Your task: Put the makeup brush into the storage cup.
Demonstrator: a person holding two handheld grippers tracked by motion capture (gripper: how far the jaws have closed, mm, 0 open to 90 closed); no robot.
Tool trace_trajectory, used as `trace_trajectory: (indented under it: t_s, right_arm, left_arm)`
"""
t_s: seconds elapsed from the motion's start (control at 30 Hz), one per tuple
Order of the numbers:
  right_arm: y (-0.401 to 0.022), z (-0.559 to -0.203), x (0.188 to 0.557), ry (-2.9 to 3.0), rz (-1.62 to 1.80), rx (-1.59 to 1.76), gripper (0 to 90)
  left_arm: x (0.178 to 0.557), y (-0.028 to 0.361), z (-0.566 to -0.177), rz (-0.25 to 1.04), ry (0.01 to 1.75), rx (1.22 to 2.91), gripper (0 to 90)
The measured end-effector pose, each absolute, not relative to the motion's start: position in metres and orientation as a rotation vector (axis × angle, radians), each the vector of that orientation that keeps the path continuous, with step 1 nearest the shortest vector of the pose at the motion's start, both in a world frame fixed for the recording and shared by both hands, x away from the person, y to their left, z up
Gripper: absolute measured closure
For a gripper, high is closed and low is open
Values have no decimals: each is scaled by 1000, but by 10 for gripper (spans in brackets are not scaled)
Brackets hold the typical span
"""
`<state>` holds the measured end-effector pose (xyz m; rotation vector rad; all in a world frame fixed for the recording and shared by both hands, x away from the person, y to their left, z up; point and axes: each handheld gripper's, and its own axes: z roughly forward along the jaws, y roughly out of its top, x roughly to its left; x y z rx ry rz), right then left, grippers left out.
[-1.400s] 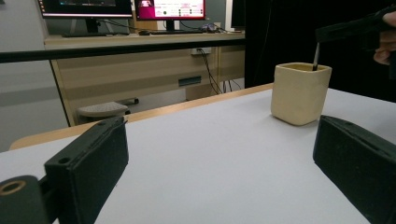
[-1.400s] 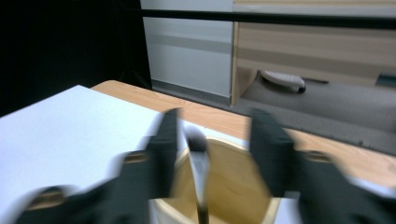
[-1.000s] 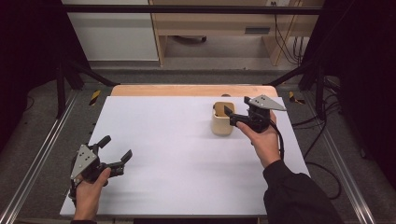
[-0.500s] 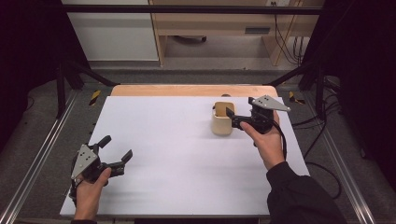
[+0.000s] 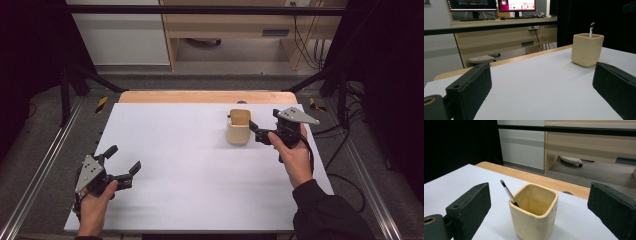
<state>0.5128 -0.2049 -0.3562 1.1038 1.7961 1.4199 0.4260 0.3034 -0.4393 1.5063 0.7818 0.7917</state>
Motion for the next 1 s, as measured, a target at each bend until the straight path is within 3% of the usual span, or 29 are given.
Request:
trace_trajectory:
  t_s: [1.0]
  right_arm:
    - [-229,-366,479,1800,1395,1091,44]
  left_arm:
    - [425,303,-439,792,771,1511,19]
